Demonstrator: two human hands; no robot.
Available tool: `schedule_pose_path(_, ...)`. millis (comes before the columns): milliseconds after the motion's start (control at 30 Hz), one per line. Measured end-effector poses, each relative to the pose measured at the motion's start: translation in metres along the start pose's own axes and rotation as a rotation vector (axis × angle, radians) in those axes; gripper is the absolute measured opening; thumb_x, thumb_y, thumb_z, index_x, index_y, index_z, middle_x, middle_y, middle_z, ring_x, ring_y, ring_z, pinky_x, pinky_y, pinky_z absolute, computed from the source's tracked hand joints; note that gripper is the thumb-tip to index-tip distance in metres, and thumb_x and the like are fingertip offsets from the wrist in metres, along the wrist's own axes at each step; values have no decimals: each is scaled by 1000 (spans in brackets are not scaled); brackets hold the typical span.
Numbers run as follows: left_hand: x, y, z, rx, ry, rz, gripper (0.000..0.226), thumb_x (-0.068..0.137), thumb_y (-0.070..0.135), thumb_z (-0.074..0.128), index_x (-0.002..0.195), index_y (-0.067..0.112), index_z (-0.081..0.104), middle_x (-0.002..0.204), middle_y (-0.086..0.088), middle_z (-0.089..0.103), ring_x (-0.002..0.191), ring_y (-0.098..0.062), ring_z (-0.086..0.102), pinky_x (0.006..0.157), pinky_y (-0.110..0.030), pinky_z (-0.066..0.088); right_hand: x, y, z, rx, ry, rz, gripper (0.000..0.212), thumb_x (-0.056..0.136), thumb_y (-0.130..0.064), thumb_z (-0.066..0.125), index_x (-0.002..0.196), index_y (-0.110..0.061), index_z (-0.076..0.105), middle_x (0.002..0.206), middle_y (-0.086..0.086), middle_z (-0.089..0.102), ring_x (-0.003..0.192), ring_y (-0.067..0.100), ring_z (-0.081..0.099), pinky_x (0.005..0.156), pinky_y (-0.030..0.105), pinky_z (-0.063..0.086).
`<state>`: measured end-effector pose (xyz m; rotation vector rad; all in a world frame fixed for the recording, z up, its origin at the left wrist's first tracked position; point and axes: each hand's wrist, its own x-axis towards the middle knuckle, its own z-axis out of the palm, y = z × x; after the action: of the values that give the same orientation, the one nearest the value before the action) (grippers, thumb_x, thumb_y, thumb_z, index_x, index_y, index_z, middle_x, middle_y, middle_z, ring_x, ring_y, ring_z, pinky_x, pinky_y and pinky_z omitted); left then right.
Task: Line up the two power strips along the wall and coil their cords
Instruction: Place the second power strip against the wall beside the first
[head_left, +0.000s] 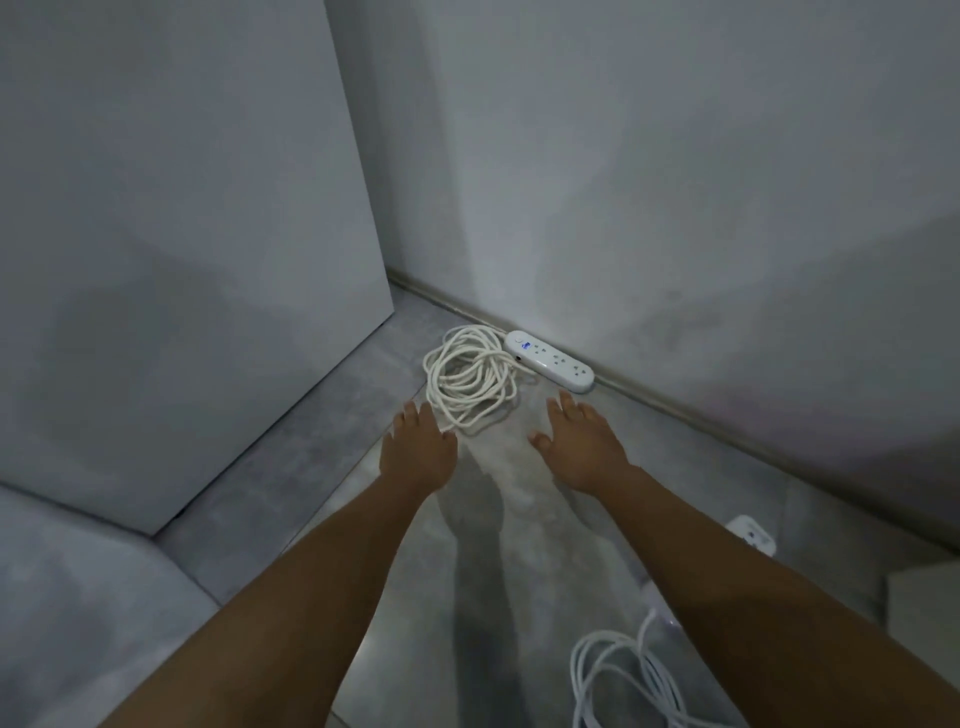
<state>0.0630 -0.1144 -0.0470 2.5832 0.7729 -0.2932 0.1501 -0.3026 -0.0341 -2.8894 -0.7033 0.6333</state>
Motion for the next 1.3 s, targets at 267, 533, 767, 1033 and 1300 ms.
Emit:
schedule_pose_path(267,-69,55,-8,186,-78,126,66,100,37,33,153,9,6,161,-12,0,148,-27,3,120,-45,11,-76,24,-23,-23,51,34,69,99,-51,29,154,-13,11,162,10,1,146,31,12,118,46,14)
schedule_pose_path(533,-122,103,-2,327,-186,336,67,100,39,34,153,10,5,161,-11,0,149,-26,3,120,-44,10,-146,50,-19,-21,1,60,74,95,-38,44,154,-16,5,162,9,-5,147,32,8,118,46,10)
schedule_pose_path(767,-147,129,16,336,-224,410,69,100,41,37,153,10,5,161,-12,1,148,-27,6,119,-44,13,-183,94,-15,-72,-21,106,81,91,-28,52,154,-19,3,162,8,-8,147,32,6,118,46,8)
schedule_pose_path(1033,-148,144,49,288,-281,440,70,99,41,40,153,12,5,161,-10,1,148,-24,7,120,-42,12,-175,147,4,-177,-61,121,88,87,-30,61,154,-20,5,162,8,-3,145,33,12,117,46,12)
schedule_pose_path(1300,-133,151,101,207,-341,451,75,94,42,50,152,13,13,159,-10,17,144,-26,25,115,-38,25,-159,183,43,-193,-65,111,79,90,-30,57,153,-21,11,162,9,1,145,32,14,116,46,15)
